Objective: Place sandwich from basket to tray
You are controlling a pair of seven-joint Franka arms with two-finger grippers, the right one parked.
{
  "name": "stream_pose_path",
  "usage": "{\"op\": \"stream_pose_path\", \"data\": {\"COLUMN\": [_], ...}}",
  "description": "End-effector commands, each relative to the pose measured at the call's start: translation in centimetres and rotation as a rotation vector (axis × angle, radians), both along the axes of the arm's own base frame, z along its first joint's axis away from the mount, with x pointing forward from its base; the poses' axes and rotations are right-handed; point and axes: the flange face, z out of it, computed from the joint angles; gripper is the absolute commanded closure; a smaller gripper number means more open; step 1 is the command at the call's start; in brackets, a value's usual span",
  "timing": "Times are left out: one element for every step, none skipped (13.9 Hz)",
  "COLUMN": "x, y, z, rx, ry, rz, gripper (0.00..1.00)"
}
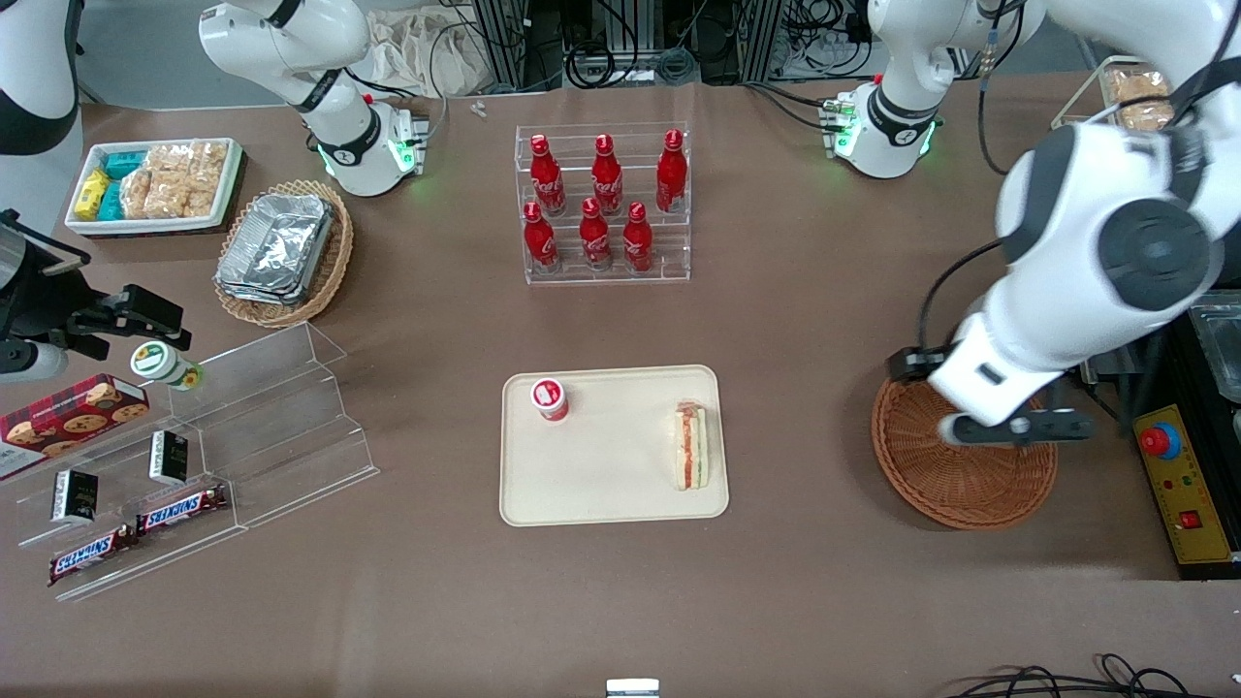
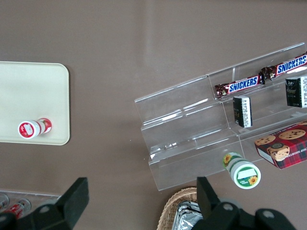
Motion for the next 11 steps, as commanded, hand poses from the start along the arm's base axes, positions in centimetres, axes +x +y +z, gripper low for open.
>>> {"op": "stream_pose_path", "data": {"x": [-2.5,-2.2,-2.2,-1.9,-1.7,-1.1,-0.5,0.3,1.2,1.6,1.8], "y": [3.1,7.7,7.8,9.0,9.0,9.1,8.9,9.1,9.2,9.2,9.0], "z": [1.5,1.9,2.1,2.1,2.8,3.2,3.3,3.0,3.0,3.0,3.2], "rx": [-0.011,-0.021,-0.049,-0.056,-0.057,-0.056,-0.057,-0.059,-0.060,-0.061,-0.057], "ry": [0.017,0.021,0.022,0.020,0.003,-0.008,-0.017,-0.019,-0.027,-0.021,-0.019], "rz": [-0.031,0.012,-0.036,-0.039,-0.045,-0.039,-0.042,-0.038,-0.034,-0.032,-0.032], "gripper": [0.05,0.05,0.04,0.03,0.01,0.01,0.01,0.01,0.01,0.01,0.01]}}
